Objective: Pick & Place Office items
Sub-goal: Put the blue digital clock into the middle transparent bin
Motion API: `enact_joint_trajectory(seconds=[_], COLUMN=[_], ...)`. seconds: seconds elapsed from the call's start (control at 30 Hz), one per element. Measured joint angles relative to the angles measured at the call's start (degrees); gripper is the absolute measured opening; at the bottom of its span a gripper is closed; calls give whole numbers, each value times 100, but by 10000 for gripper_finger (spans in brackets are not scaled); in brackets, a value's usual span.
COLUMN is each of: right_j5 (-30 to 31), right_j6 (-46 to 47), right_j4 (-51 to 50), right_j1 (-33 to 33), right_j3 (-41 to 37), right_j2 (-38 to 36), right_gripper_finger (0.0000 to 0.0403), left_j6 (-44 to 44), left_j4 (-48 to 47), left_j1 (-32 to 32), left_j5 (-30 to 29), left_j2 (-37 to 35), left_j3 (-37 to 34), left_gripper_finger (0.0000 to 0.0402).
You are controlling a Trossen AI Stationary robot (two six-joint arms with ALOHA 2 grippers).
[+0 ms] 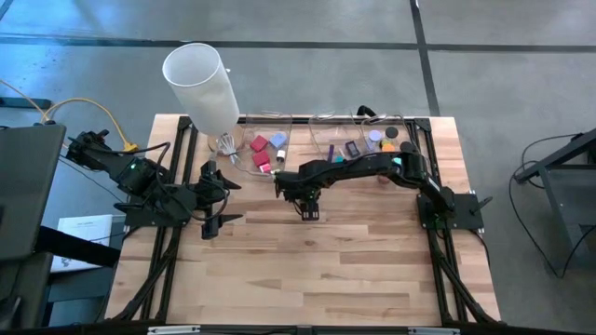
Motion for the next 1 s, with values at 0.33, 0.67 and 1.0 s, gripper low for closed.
enact_joint_trajectory(seconds=[0.33, 0.67, 1.0], right_j5=[164, -85, 184], right_j6=[15, 31, 35], right_j4=[6, -3, -40], right_j1=[42, 37, 37], right_j3=[0, 0, 0], right_j2=[-2, -7, -7], right_gripper_finger=[235, 235, 235], left_j6=[0, 2, 2], left_j4=[0, -2, -2], left_j1=[0, 0, 0], left_j5=[2, 2, 2], left_j2=[0, 0, 0], left_j3=[-7, -7, -7], left_gripper_finger=[344, 344, 344])
